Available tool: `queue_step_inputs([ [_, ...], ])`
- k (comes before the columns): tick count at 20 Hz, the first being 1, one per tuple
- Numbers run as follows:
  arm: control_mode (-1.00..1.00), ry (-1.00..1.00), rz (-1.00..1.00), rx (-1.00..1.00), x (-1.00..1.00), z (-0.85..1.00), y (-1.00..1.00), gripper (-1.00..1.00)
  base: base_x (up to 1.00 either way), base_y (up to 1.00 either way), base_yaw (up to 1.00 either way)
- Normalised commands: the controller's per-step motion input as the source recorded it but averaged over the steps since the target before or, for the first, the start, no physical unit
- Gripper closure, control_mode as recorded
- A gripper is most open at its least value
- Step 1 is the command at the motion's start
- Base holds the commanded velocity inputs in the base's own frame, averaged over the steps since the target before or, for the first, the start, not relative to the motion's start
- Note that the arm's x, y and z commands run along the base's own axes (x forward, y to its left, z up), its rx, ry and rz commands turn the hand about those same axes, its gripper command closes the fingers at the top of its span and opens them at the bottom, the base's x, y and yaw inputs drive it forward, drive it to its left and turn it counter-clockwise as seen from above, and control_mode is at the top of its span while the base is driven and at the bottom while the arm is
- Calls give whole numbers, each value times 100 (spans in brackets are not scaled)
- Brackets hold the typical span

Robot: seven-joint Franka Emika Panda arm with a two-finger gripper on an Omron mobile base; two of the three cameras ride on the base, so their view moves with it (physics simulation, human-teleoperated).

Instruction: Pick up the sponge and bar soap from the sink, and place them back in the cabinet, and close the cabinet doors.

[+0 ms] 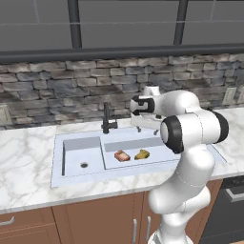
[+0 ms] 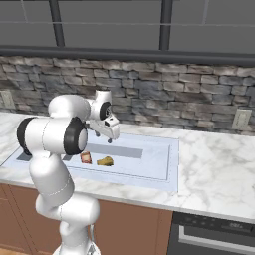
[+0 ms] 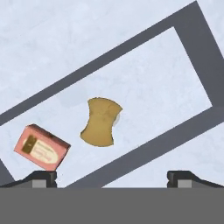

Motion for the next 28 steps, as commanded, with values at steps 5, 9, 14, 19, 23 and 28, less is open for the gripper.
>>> queue_step_inputs([
  [5, -100, 0, -5, 0, 10, -13, 0, -100, 0, 0, 0],
  [9, -100, 0, -4, 0, 5, -11, 0, -100, 0, 0, 0],
  [14, -100, 0, -3, 0, 8, -14, 0, -100, 0, 0, 0],
  [19, -100, 0, 0, 0, 6, -12, 0, -100, 0, 0, 0],
  [23, -100, 0, -2, 0, 10, -10, 1, -100, 0, 0, 0],
  [28, -100, 0, -2, 0, 8, -13, 0, -100, 0, 0, 0],
])
